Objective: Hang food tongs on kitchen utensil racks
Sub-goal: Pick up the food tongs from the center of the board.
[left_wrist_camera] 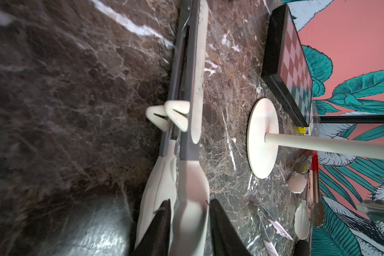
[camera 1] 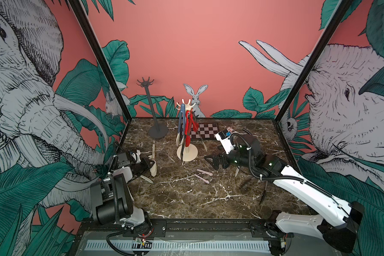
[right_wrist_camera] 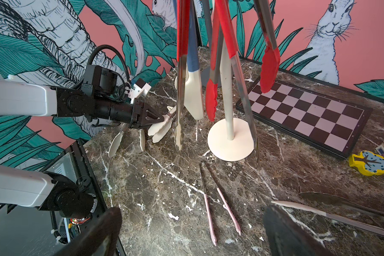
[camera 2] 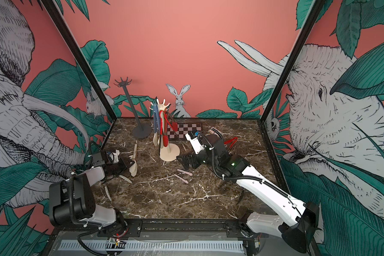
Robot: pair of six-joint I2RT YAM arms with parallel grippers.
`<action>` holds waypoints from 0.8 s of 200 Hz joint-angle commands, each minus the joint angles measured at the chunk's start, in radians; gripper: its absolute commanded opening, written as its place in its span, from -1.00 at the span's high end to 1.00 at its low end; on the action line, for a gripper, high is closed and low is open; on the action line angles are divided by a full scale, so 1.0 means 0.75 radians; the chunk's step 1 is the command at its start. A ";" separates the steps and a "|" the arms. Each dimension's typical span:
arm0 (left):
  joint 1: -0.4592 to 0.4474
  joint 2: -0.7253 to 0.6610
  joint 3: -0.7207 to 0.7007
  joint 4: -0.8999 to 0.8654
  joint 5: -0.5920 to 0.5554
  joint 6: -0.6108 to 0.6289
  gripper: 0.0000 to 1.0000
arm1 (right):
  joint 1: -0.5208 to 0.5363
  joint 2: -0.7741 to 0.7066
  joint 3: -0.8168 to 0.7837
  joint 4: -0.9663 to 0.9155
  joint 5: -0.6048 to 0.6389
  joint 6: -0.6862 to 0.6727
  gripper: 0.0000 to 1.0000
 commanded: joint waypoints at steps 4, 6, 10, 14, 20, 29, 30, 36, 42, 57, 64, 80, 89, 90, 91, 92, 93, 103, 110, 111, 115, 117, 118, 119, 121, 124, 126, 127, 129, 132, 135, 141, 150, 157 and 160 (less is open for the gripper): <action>-0.023 0.028 0.022 0.030 0.033 0.013 0.42 | -0.007 0.005 0.036 0.032 0.004 -0.010 -0.98; -0.027 0.032 0.023 0.030 0.033 0.015 0.43 | -0.006 0.006 0.036 0.031 0.004 -0.009 -0.98; -0.030 0.037 0.025 0.031 0.033 0.015 0.45 | -0.006 0.009 0.036 0.034 0.003 -0.008 -0.98; -0.033 0.043 0.026 0.035 0.032 0.015 0.46 | -0.007 0.010 0.036 0.036 0.002 -0.008 -0.97; -0.039 0.048 0.026 0.039 0.033 0.013 0.48 | -0.008 0.010 0.037 0.035 0.002 -0.007 -0.98; -0.045 0.048 0.025 0.049 0.035 0.008 0.50 | -0.006 0.013 0.038 0.033 0.003 -0.005 -0.98; -0.046 0.048 0.024 0.049 0.034 0.008 0.50 | -0.007 0.014 0.038 0.034 0.004 -0.005 -0.97; -0.048 0.043 0.023 0.054 0.032 0.007 0.51 | -0.007 0.014 0.040 0.033 0.005 -0.005 -0.98; -0.049 0.039 0.023 0.056 0.033 0.008 0.53 | -0.007 0.014 0.038 0.034 0.006 -0.003 -0.97; -0.050 0.028 0.029 0.051 0.033 0.012 0.61 | -0.006 0.012 0.038 0.033 0.016 -0.004 -0.98; -0.050 0.026 0.036 0.044 0.036 0.017 0.65 | -0.007 0.010 0.036 0.035 0.021 -0.004 -0.97; -0.049 0.022 0.053 0.028 0.041 0.027 0.75 | -0.006 0.011 0.030 0.036 0.026 -0.003 -0.98; -0.052 0.011 0.058 0.023 0.045 0.030 0.78 | -0.008 0.009 0.029 0.035 0.029 -0.003 -0.97; -0.053 0.009 0.058 0.023 0.046 0.030 0.78 | -0.008 0.009 0.028 0.036 0.029 -0.002 -0.98; -0.053 0.008 0.059 0.023 0.047 0.030 0.78 | -0.007 0.008 0.028 0.035 0.029 -0.001 -0.98; -0.053 0.006 0.059 0.023 0.047 0.031 0.79 | -0.006 0.009 0.027 0.036 0.029 -0.002 -0.97; -0.053 0.005 0.060 0.023 0.047 0.030 0.79 | -0.006 0.008 0.027 0.035 0.030 -0.001 -0.97; -0.055 -0.023 0.065 0.018 0.044 0.036 0.79 | -0.008 0.008 0.026 0.035 0.032 -0.001 -0.97; -0.057 -0.048 0.072 0.002 0.037 0.050 0.80 | -0.008 0.006 0.024 0.036 0.035 -0.002 -0.98; -0.058 -0.052 0.073 -0.001 0.034 0.051 0.80 | -0.008 0.006 0.024 0.037 0.037 -0.001 -0.98; -0.061 -0.067 0.079 -0.011 0.032 0.059 0.80 | -0.007 0.006 0.025 0.036 0.038 -0.002 -0.98; -0.061 -0.075 0.081 -0.016 0.030 0.063 0.80 | -0.006 0.007 0.024 0.036 0.039 -0.003 -0.98; -0.062 -0.078 0.083 -0.019 0.028 0.067 0.80 | -0.006 0.006 0.025 0.037 0.039 -0.003 -0.98; -0.062 -0.081 0.084 -0.021 0.028 0.070 0.80 | -0.007 0.007 0.024 0.038 0.041 -0.003 -0.97; -0.062 -0.088 0.087 -0.026 0.027 0.075 0.81 | -0.007 0.006 0.024 0.038 0.041 -0.004 -0.98; -0.065 -0.099 0.091 -0.032 0.026 0.083 0.81 | -0.007 0.007 0.025 0.039 0.042 -0.004 -0.98; -0.067 -0.107 0.092 -0.036 0.028 0.088 0.81 | -0.008 0.007 0.025 0.039 0.043 -0.005 -0.98; -0.067 -0.110 0.093 -0.038 0.028 0.091 0.81 | -0.008 0.007 0.025 0.038 0.045 -0.005 -0.98; -0.069 -0.117 0.096 -0.042 0.026 0.095 0.81 | -0.007 0.009 0.025 0.038 0.046 -0.005 -0.97; -0.069 -0.128 0.100 -0.046 0.025 0.101 0.82 | -0.007 0.008 0.024 0.039 0.046 -0.007 -0.98; -0.070 -0.139 0.104 -0.052 0.022 0.108 0.82 | -0.007 0.008 0.026 0.038 0.047 -0.008 -0.97; -0.072 -0.160 0.114 -0.069 0.018 0.122 0.84 | -0.006 0.010 0.024 0.038 0.049 -0.010 -0.98; -0.076 -0.197 0.126 -0.086 0.012 0.140 0.85 | -0.006 0.011 0.027 0.037 0.051 -0.016 -0.98; -0.081 -0.230 0.131 -0.092 0.008 0.153 0.86 | -0.007 0.012 0.026 0.037 0.054 -0.020 -0.97; -0.083 -0.245 0.131 -0.091 0.005 0.157 0.87 | -0.006 0.013 0.025 0.038 0.056 -0.022 -0.97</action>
